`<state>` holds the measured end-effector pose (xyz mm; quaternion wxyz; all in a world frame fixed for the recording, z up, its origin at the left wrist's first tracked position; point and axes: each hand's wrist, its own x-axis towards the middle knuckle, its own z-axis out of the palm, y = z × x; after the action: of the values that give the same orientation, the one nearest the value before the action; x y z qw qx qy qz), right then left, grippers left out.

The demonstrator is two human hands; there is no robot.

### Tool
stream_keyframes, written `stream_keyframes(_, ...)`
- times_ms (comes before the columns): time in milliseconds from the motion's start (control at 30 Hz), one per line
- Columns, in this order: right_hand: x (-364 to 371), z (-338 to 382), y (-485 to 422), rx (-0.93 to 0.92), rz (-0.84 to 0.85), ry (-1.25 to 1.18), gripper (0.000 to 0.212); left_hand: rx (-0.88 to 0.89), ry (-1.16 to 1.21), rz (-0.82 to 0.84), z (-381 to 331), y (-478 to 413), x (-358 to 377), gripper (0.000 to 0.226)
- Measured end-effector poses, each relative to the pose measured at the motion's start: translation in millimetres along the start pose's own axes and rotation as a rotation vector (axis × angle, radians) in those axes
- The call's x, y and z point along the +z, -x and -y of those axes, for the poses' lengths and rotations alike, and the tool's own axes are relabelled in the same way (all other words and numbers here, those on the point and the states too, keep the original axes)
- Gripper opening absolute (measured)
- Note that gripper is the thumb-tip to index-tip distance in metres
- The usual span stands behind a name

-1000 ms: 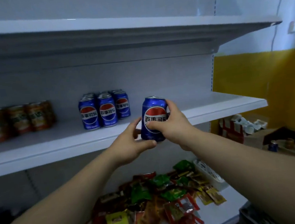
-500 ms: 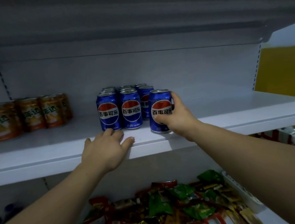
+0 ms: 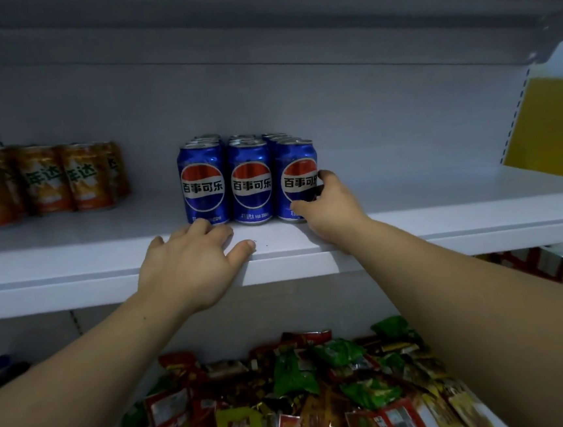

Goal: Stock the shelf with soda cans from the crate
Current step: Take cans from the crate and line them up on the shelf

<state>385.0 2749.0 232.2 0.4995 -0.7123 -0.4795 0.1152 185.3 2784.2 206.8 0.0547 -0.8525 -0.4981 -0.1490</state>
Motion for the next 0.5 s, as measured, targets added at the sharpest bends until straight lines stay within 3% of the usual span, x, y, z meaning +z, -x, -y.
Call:
stream_keyframes(300, 8, 1, -3, 0.01, 0.025, 0.215, 0.045, 0.004, 0.003, -0.024, 0, 2, 0, 0.062)
stream_keyframes(500, 0, 4, 29, 0.012, -0.033, 0.418, 0.056, 0.015, 0.034, 0.019, -1, 8, -9, 0.061)
